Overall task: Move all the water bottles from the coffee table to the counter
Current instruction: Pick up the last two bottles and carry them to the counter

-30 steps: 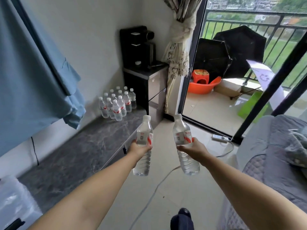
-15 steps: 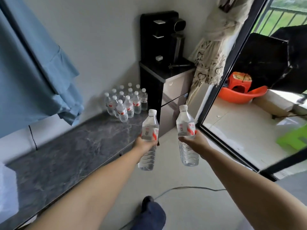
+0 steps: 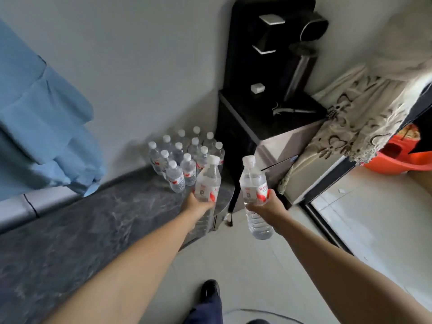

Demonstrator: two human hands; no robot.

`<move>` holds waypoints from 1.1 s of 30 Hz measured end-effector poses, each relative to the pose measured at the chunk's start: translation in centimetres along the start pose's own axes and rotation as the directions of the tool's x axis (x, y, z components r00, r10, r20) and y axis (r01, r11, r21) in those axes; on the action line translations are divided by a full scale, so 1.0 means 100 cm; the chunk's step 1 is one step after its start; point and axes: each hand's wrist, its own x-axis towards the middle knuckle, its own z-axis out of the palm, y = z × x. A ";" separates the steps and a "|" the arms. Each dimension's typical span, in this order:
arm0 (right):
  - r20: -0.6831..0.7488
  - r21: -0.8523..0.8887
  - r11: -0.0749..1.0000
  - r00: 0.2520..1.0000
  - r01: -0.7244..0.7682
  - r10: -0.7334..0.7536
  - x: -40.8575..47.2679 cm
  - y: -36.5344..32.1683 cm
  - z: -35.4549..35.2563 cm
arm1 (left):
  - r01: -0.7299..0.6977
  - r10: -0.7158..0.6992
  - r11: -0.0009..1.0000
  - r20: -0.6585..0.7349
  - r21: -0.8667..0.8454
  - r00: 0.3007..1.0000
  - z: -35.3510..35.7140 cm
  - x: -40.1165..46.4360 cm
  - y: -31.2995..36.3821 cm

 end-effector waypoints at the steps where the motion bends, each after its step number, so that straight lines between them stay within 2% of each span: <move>1: 0.003 0.005 1.000 1.000 0.005 -0.005 0.013 -0.007 0.001 | 0.007 -0.007 1.000 -0.015 -0.019 1.000 0.002 0.010 0.007; 5: 0.035 0.036 0.999 0.999 0.007 -0.008 0.057 -0.024 0.012 | 0.034 -0.038 0.998 -0.097 -0.047 0.995 0.009 0.042 0.017; 10: 0.141 -0.075 0.997 0.990 0.026 -0.015 0.170 0.013 0.053 | 0.116 -0.125 0.991 -0.159 -0.067 0.979 0.025 0.094 0.004; 14: 0.201 -0.101 0.995 0.980 0.017 0.004 0.198 -0.010 0.069 | 0.151 -0.162 0.986 -0.240 -0.064 0.957 0.041 0.132 -0.003; 21: 0.252 -0.182 0.980 0.967 0.083 -0.035 0.292 0.004 0.125 | 0.001 -0.092 0.977 -0.414 -0.215 0.906 0.075 0.218 -0.026; 25: 0.198 -0.143 0.982 0.976 0.125 -0.095 0.324 0.014 0.161 | -0.072 -0.082 0.954 -0.487 -0.291 0.870 0.098 0.262 -0.045; 28: 0.152 -0.145 0.984 0.985 0.109 -0.086 0.336 0.026 0.176 | -0.148 -0.061 0.934 -0.551 -0.326 0.832 0.107 0.283 -0.058; 33: 0.172 -0.092 0.990 0.981 0.109 -0.092 0.346 0.048 0.186 | -0.223 -0.021 0.894 -0.534 -0.389 0.845 0.117 0.297 -0.076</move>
